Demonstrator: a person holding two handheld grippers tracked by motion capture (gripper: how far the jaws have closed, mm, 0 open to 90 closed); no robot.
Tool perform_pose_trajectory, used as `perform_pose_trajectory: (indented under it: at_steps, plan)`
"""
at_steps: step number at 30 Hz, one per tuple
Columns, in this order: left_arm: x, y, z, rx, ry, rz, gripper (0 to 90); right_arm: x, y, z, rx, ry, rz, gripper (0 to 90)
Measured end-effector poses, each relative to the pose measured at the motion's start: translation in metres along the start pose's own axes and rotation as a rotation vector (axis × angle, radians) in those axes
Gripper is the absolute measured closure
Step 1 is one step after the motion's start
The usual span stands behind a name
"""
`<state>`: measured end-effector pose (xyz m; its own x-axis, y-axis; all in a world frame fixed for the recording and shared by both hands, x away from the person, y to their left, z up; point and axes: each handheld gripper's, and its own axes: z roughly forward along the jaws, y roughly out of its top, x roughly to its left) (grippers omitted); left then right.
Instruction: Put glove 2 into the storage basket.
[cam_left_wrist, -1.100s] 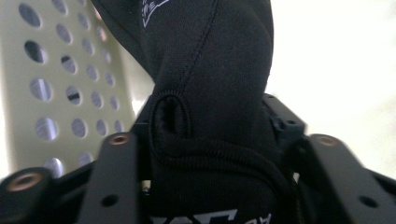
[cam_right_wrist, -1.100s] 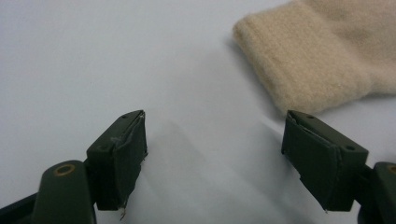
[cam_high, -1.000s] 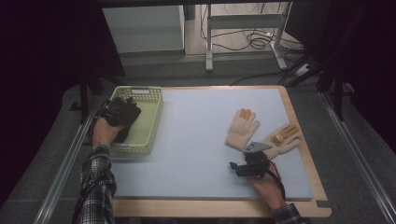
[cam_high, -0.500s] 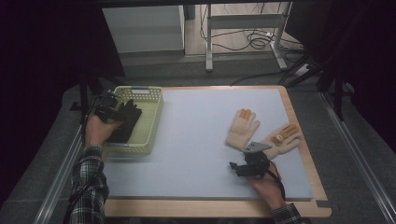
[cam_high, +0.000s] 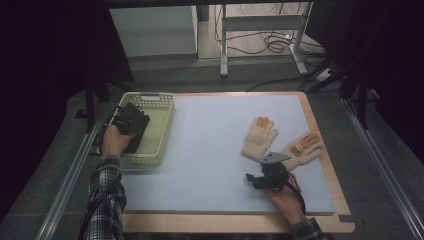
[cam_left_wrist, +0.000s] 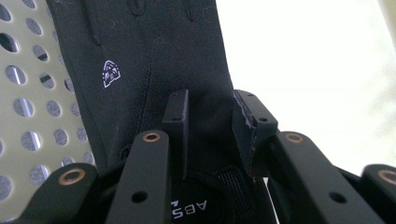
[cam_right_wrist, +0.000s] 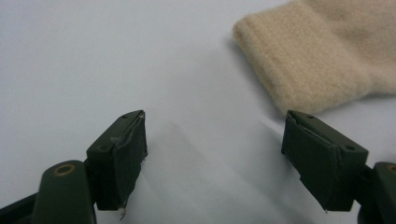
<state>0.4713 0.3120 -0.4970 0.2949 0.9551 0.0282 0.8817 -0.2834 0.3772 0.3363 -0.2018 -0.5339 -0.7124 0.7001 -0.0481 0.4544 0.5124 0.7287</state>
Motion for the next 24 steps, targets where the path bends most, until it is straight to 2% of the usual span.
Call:
perform_pose_trajectory:
  at_steps: [3, 6, 13, 21, 24]
  plan:
    - [-0.001, -0.001, -0.007, -0.044, -0.027, -0.012, 58.3, 0.0, 0.0, 0.0, 0.0, 0.0, 0.0, 22.1]
    - [-0.001, -0.003, -0.017, -0.109, -0.062, -0.03, 50.4, 0.0, 0.0, 0.0, 0.0, 0.0, 0.0, 22.0]
    - [-0.013, -0.007, -0.035, -0.225, -0.131, -0.015, 29.7, 0.0, 0.0, 0.0, 0.0, 0.0, -0.001, 22.1]
    - [-0.04, -0.009, -0.05, -0.332, -0.202, 0.041, 13.7, 0.0, 0.0, 0.0, 0.002, -0.001, 0.0, 22.0]
    - [-0.052, -0.009, -0.053, -0.352, -0.2, 0.078, 9.3, 0.0, 0.0, 0.0, 0.003, -0.001, -0.002, 22.0]
